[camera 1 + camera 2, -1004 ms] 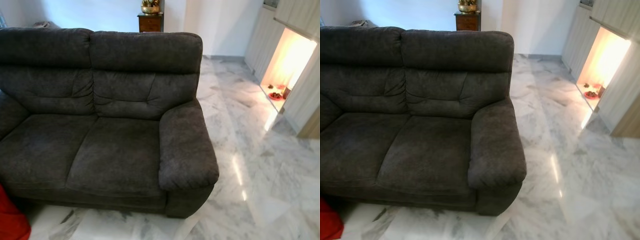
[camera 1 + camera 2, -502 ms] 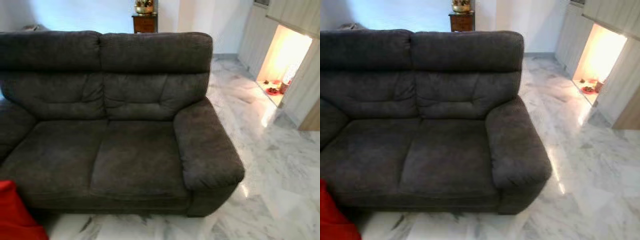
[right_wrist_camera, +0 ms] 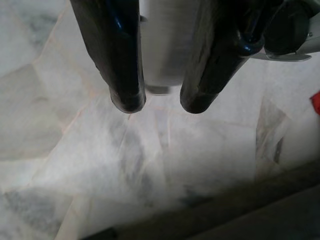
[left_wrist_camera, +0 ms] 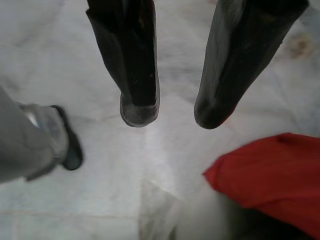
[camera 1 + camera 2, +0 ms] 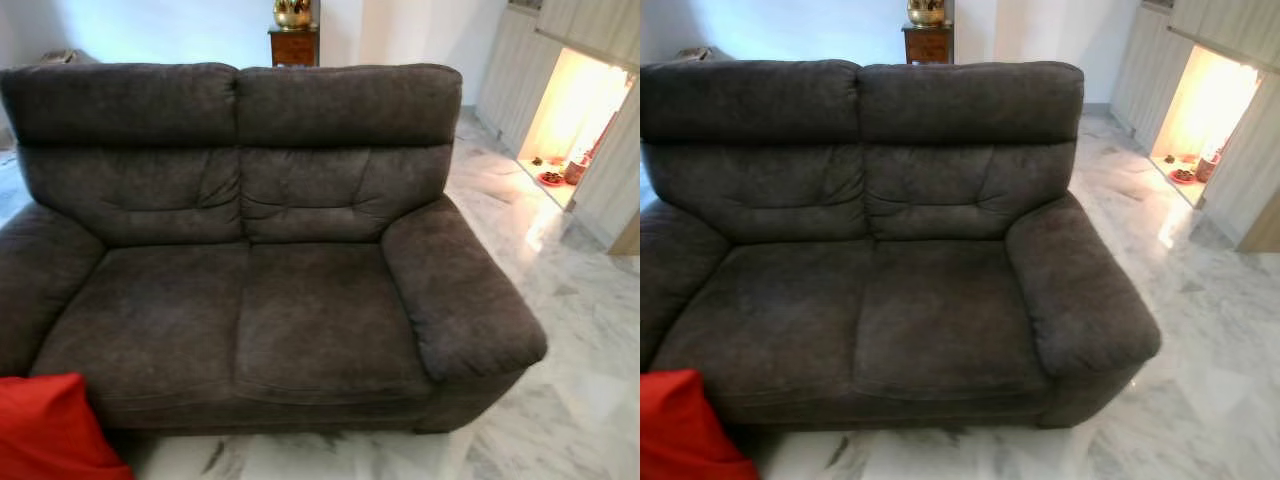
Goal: Move the pillow to the sofa from floor
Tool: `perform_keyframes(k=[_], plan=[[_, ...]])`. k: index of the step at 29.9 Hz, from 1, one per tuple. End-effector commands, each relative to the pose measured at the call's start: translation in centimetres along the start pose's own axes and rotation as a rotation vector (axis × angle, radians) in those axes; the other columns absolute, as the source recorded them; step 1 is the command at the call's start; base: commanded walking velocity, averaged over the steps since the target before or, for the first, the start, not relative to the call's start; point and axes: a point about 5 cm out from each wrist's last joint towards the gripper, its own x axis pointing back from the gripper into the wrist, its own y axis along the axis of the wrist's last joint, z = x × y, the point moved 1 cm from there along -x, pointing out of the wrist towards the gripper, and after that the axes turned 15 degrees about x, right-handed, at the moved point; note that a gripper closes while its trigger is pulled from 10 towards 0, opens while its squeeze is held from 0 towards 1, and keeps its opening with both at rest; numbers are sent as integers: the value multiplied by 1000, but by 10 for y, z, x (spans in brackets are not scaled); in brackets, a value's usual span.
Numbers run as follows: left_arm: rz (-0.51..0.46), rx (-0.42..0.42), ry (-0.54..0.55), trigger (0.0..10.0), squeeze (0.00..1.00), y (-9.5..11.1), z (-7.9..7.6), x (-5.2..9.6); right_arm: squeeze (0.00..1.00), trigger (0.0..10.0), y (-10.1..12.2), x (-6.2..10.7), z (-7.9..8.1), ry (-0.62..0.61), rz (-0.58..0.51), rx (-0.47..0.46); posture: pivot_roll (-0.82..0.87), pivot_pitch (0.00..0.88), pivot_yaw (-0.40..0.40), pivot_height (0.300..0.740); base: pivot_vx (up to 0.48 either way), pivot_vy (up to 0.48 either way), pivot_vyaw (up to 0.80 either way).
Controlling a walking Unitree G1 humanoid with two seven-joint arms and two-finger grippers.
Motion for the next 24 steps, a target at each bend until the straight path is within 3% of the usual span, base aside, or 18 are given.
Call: perform_keyframes(k=[1,24], plan=[[1,7,-5,10000,0,-1,-2,0,0,10000,-5,2,-5,-16,17,-4,-88,0,59,740,0,469,0],[32,31,17,10000,0,-9,3,2,0,10000,-5,1,-2,3,17,-7,-78,13,64,740,0,446,0]])
